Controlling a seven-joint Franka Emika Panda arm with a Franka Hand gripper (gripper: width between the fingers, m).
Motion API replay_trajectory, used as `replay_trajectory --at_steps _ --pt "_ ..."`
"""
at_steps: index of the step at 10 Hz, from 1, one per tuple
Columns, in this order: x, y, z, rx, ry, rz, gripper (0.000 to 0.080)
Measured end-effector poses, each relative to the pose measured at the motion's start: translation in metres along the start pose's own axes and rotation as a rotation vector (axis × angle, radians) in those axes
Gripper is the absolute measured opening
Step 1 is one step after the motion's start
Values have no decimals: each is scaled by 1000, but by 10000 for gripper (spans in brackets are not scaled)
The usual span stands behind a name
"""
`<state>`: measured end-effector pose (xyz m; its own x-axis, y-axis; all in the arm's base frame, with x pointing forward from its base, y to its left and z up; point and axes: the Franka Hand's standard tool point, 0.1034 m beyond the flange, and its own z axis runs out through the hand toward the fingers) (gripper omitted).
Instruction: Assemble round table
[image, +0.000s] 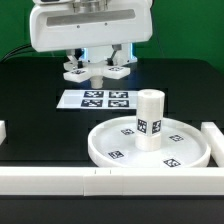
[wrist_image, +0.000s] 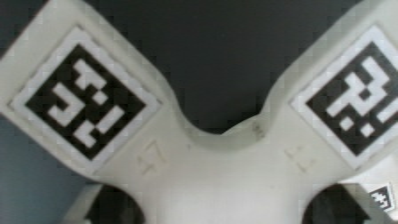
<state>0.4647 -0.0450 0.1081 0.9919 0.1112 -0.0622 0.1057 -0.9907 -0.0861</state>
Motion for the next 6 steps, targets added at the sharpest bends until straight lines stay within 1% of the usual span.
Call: replay_trajectory --at_steps 1,2,3,4,6 --pt "9 -14 -14 34 -46 -23 442" --pt "29 -26 -28 34 -26 -9 442" --pt "40 -41 -38 40 -23 -15 442" --pt "47 -48 -43 40 -14 -34 442" --pt "44 -45 -41 41 -18 -29 442"
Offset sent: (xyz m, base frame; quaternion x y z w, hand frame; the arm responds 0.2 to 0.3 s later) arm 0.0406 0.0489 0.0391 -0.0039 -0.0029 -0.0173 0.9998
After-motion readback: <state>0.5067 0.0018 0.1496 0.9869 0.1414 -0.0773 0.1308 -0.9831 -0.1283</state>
